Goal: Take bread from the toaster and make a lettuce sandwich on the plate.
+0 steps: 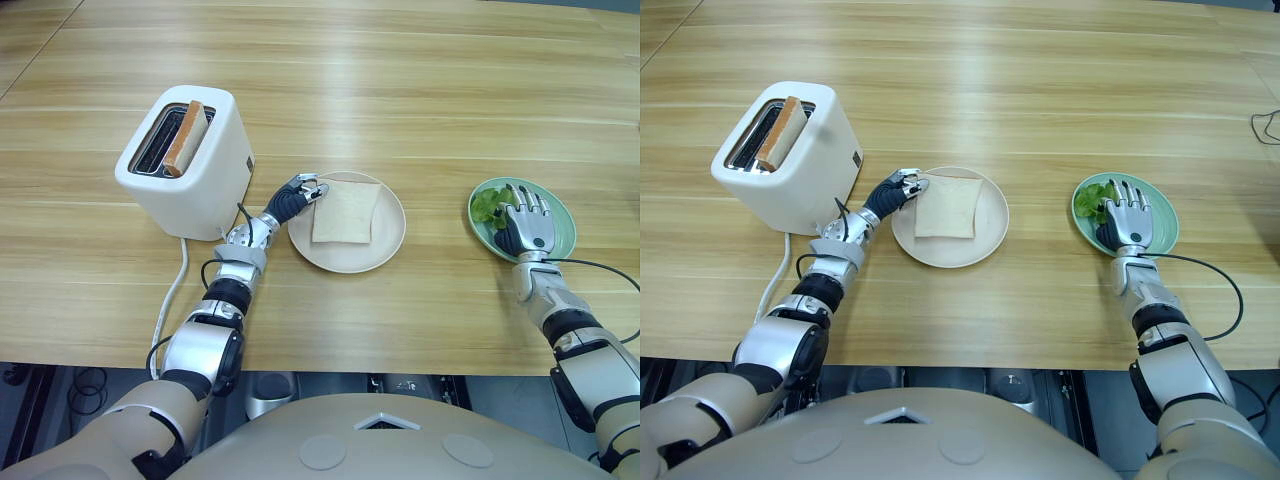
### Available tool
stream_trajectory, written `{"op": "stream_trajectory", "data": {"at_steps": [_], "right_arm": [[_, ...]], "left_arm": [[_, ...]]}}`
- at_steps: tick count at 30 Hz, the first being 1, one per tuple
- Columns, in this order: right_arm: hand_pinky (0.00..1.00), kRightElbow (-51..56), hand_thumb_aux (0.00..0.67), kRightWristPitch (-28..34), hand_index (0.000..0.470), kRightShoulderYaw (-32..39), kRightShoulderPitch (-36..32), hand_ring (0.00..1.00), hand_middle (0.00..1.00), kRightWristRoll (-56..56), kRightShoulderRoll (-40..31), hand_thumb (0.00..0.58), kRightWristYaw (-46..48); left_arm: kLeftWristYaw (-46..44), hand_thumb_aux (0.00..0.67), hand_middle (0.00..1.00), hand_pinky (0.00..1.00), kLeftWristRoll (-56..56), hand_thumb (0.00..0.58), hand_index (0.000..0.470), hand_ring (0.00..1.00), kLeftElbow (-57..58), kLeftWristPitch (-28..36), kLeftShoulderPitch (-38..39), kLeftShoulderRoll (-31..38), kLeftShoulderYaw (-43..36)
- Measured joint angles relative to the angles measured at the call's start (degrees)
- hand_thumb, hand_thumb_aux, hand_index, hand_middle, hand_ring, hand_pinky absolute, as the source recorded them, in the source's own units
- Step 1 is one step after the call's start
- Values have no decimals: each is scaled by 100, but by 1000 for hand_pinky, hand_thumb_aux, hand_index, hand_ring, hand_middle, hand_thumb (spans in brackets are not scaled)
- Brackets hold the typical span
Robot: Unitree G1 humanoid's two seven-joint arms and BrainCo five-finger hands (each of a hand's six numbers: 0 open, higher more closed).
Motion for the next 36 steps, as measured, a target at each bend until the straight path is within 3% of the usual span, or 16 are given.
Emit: {"op": "stream_trajectory", "data": {"at_steps": [6,18,25,27,29,36], "right_arm": [[0,-130,670,-19,460,-30,106,0,0,54,-48,580,-256],[0,-1285,670,86,460,-395,497,0,0,218,-321,580,-863],[0,-2646,670,243,460,-621,877,0,0,169,-390,580,-868],[0,-3083,670,286,460,-636,999,0,0,125,-369,580,-757],[0,-3368,670,340,460,-633,1025,0,0,68,-300,580,-654],[0,-4039,670,334,460,-244,825,0,0,-377,312,580,-212]], "left_arm": [[665,0,282,282,588,0,0,282,85,-238,-27,148,-251],[1886,0,267,267,1534,0,0,267,-482,-615,135,429,-649],[256,0,251,251,-546,0,0,251,-2497,-935,985,38,-434],[-30,0,165,165,-1066,0,0,165,-3252,-938,1176,131,-290],[-201,0,90,90,-1353,0,0,90,-3737,-897,1284,182,-223],[-80,0,43,43,-1419,0,0,43,-4642,-823,1531,363,266]]}}
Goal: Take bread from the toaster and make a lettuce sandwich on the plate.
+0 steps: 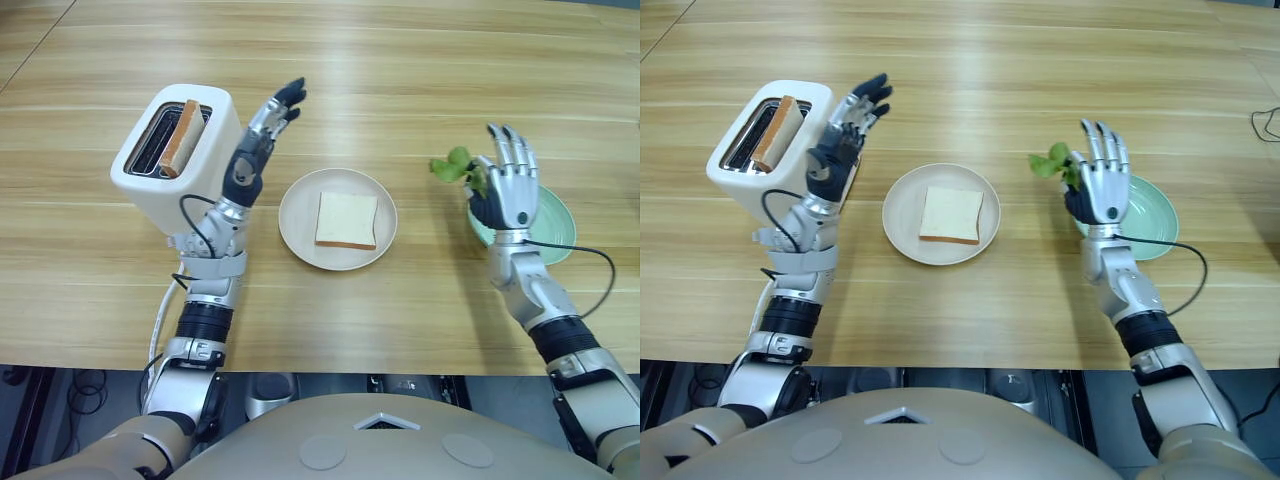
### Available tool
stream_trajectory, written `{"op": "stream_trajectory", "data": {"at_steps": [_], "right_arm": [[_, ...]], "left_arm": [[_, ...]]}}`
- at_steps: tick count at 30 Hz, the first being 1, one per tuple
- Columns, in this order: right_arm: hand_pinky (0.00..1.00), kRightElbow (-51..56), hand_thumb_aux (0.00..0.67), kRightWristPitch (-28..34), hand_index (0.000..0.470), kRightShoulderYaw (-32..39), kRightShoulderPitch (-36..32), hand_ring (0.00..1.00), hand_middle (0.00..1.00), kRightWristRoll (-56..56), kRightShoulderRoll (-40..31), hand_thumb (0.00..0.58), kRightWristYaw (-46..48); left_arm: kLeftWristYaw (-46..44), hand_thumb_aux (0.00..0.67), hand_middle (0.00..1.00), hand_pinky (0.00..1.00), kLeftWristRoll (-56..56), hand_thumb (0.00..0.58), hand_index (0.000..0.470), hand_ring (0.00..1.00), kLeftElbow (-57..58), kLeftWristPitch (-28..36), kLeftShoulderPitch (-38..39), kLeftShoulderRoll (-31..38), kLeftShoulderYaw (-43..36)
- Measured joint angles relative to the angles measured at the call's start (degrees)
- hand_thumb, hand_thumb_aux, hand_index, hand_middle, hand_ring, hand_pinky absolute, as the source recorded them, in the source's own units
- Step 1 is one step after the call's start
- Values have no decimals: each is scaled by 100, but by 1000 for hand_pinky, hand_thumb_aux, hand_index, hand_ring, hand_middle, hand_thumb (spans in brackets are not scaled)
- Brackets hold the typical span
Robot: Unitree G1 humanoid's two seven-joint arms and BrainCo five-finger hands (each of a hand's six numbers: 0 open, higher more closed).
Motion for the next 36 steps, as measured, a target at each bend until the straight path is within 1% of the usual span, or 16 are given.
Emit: {"op": "stream_trajectory", "data": {"at_steps": [2,5,7,10,13,15,17,18,20,22,24,29,32,36], "right_arm": [[0,-124,670,-14,460,106,-75,0,0,-131,160,580,87],[0,-240,670,-40,460,269,-209,0,0,-240,387,580,225],[0,-231,670,-102,460,483,-379,0,0,-379,662,580,335],[0,-103,670,-154,460,777,-593,0,0,-525,994,580,390],[0,319,670,-245,460,1069,-830,0,0,-651,1294,580,380],[0,528,670,-268,460,1181,-906,0,0,-711,1381,580,364],[0,903,670,-300,460,1317,-1035,0,0,-784,1524,580,323],[0,1047,670,-328,460,1376,-1073,0,0,-805,1560,580,308],[0,1419,670,-364,460,1486,-1141,0,0,-821,1654,580,271],[0,1686,670,-391,460,1569,-1142,0,0,-821,1712,580,236],[0,1860,670,-421,460,1665,-1139,0,0,-823,1739,580,203],[0,2096,670,-501,460,1707,-1132,0,0,-813,1741,580,122],[0,2447,670,-539,460,1824,-1149,0,0,-818,1798,580,54],[0,2505,670,-673,460,1951,-1184,0,0,-824,1836,580,-48]], "left_arm": [[153,0,0,0,166,0,0,0,-381,-45,120,73,198],[372,0,0,0,348,0,0,0,-849,-76,201,264,562],[512,0,0,0,329,0,0,0,-1059,-72,207,489,924],[803,0,0,0,532,0,0,0,-986,-53,183,799,1449],[1363,0,0,0,1241,0,0,0,-587,-114,142,1226,2041],[1673,0,0,0,1660,0,0,0,-372,-117,150,1378,2231],[2322,0,0,0,2683,0,0,0,-66,-54,165,1708,2314],[2663,0,0,0,3229,0,0,0,27,23,175,1849,2293],[3442,0,0,0,4458,0,0,0,264,314,181,2226,2012],[3898,0,0,0,5194,0,0,0,497,608,182,2366,1684],[4149,0,0,0,5647,0,0,0,744,904,186,2430,1353],[4253,0,0,0,5895,0,0,0,1187,1405,200,2651,909],[4253,0,0,0,5879,0,0,0,1207,1590,202,2716,749],[4252,0,0,0,5781,0,0,0,1207,1754,201,2826,648]]}}
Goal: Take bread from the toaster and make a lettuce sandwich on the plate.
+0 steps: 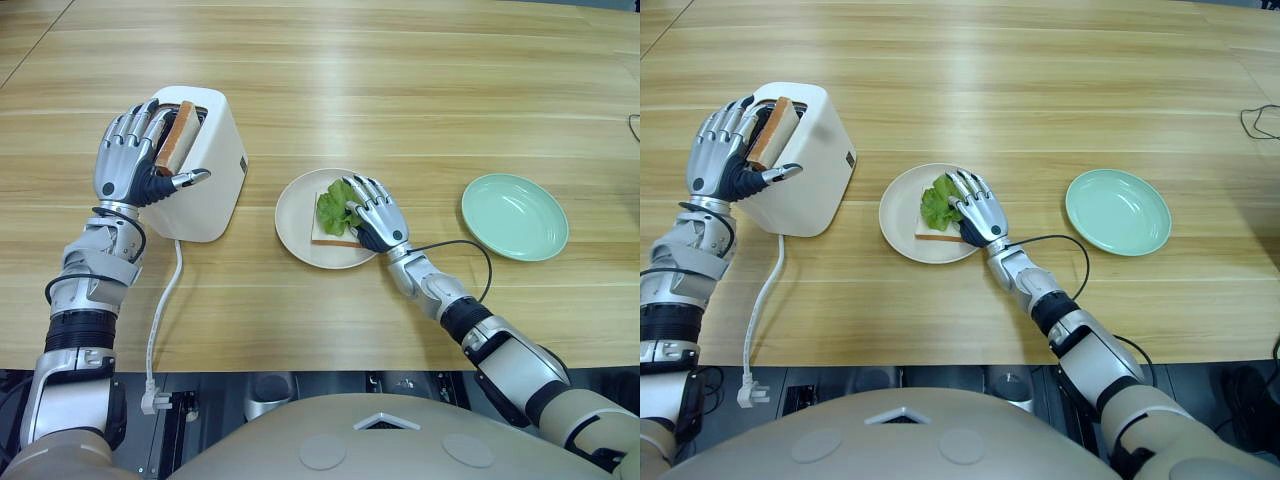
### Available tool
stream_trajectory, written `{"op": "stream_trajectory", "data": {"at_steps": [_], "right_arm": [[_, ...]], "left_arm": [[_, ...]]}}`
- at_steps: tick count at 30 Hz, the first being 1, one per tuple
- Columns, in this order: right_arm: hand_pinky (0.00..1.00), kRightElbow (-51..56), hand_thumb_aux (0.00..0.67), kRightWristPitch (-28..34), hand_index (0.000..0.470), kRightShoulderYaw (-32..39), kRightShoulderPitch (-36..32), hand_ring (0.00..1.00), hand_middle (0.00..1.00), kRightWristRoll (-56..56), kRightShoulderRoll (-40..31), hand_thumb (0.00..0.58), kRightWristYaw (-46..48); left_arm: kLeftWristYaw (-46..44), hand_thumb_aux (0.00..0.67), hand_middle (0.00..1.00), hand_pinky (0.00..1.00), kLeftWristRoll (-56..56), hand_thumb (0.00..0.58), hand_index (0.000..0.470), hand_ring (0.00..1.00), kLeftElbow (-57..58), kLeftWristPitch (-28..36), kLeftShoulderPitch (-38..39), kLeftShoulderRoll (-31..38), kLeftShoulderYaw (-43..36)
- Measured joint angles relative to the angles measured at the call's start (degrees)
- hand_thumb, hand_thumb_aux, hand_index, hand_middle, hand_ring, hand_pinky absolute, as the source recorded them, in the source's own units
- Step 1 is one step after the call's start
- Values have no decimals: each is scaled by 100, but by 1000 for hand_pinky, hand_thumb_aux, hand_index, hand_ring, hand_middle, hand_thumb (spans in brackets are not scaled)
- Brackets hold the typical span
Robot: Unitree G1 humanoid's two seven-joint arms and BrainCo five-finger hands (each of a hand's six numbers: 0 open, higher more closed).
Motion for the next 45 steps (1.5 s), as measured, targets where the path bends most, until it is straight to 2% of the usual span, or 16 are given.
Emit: {"op": "stream_trajectory", "data": {"at_steps": [9,10,11,12,13,15,16,17,18,19,20,35,36,37,38,45], "right_arm": [[0,-20,670,-116,460,214,3,0,0,-33,17,580,-177],[0,-22,670,-119,460,238,3,0,0,-40,6,580,-197],[0,-25,670,-120,460,255,3,0,0,-50,-1,580,-215],[0,-32,670,-117,460,291,3,0,0,-56,-11,580,-228],[0,-35,670,-116,460,300,3,0,0,-59,-11,580,-232],[0,-36,649,-112,446,313,3,0,0,-60,-17,579,-238],[0,-35,478,-104,328,318,3,0,0,-60,-21,532,-238],[0,-36,478,-102,328,325,3,0,0,-60,-27,532,-238],[0,-33,305,-89,209,335,4,0,0,-59,-39,408,-240],[0,-27,305,-83,209,339,4,0,0,-59,-59,408,-239],[0,-19,0,-72,0,342,8,0,0,-56,-69,0,-239],[0,-261,0,17,0,290,102,0,0,-46,-195,0,-584],[0,-326,0,19,0,274,108,0,0,-41,-222,0,-621],[0,-388,0,20,0,237,117,0,0,-31,-243,0,-664],[0,-472,0,28,0,201,129,0,0,-18,-272,0,-691],[0,-1024,0,20,0,-69,366,0,0,24,-479,0,-926]], "left_arm": [[132,0,0,0,-173,0,0,0,-73,245,41,128,-25],[130,100,0,0,-181,160,69,0,-83,277,44,140,-29],[124,100,0,0,-194,160,69,0,-83,299,46,165,-47],[103,315,0,0,-220,417,216,0,-83,327,48,188,-79],[87,315,0,0,-223,417,216,0,-83,339,50,197,-101],[37,407,0,0,-280,491,280,0,-106,358,59,197,-118],[-2,455,0,0,-347,520,312,0,-153,378,59,198,-124],[-15,455,0,0,-355,520,312,0,-178,394,58,199,-128],[-71,552,0,0,-395,562,379,0,-217,404,53,200,-154],[-131,552,0,0,-434,562,379,0,-253,396,43,200,-178],[-170,670,0,0,-465,580,460,0,-274,387,33,200,-213],[-751,670,0,0,-1436,580,460,0,-77,52,-13,126,-269],[-797,670,349,349,-1558,580,460,349,-45,15,-15,95,-235],[-859,670,592,592,-1698,580,460,592,-13,-19,-18,65,-201],[-914,670,1000,1000,-1813,580,460,1000,24,-50,-23,49,-174],[-1284,670,1000,1000,-2585,580,460,1000,265,-371,-187,-26,68]]}}
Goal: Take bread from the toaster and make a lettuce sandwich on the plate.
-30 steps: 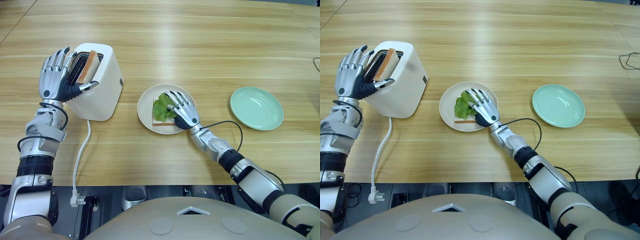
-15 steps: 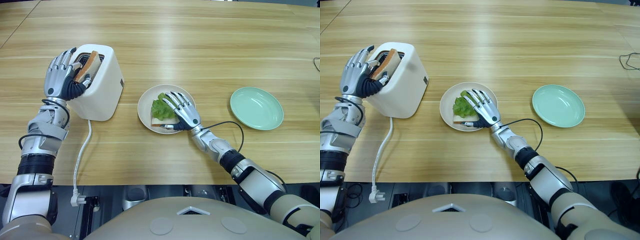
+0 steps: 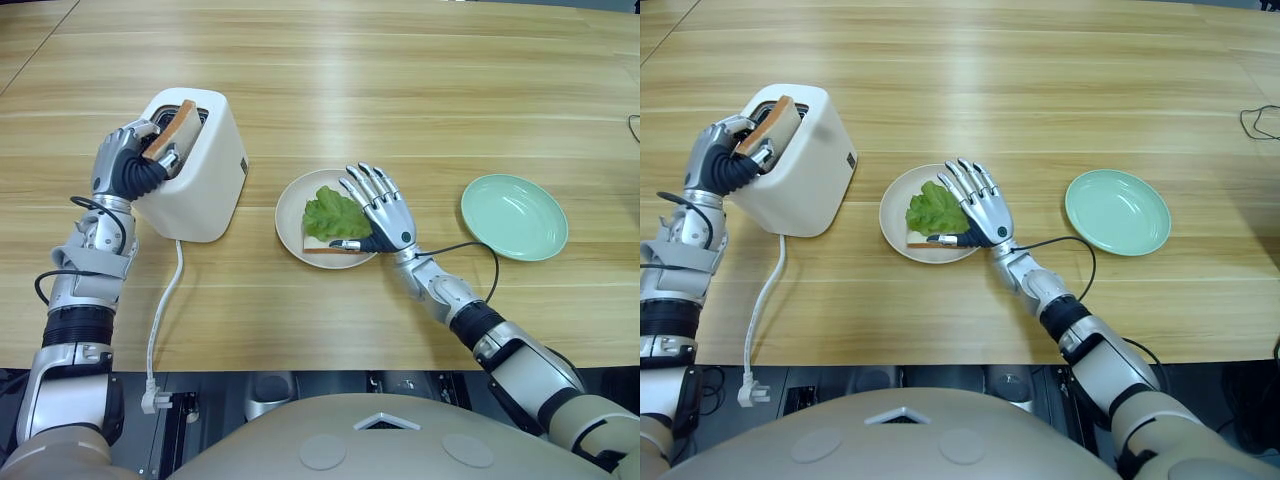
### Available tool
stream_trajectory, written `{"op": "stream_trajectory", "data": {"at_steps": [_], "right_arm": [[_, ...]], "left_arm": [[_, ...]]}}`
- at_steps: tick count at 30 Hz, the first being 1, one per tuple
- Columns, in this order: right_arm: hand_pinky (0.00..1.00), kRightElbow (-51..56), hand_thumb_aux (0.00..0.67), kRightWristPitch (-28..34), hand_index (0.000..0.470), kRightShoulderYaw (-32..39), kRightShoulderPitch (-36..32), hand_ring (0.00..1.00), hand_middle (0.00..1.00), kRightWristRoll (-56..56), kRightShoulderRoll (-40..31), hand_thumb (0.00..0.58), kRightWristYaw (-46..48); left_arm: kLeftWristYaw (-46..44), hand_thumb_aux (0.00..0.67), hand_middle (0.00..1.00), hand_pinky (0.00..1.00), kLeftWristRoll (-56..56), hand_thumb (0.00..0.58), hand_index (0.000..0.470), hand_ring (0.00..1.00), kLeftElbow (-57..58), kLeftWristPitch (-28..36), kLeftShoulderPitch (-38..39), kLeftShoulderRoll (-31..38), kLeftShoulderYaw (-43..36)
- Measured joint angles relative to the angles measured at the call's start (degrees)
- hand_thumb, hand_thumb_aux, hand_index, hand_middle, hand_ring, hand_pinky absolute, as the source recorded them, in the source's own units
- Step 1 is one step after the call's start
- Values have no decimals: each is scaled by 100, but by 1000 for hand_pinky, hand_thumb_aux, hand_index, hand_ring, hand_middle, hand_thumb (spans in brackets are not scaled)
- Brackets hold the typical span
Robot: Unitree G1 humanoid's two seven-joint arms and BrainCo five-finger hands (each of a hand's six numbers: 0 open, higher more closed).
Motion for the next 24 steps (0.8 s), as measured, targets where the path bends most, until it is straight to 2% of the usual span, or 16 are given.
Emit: {"op": "stream_trajectory", "data": {"at_steps": [7,24], "right_arm": [[0,-614,0,27,0,-320,188,0,0,-4,-128,0,-302],[0,-841,0,-10,0,-937,321,0,0,122,-342,0,-422]], "left_arm": [[-166,670,1000,1000,-593,580,460,1000,23,-278,-24,-152,295],[-527,670,1000,1000,-1764,580,460,1000,-509,-649,-363,-621,890]]}}
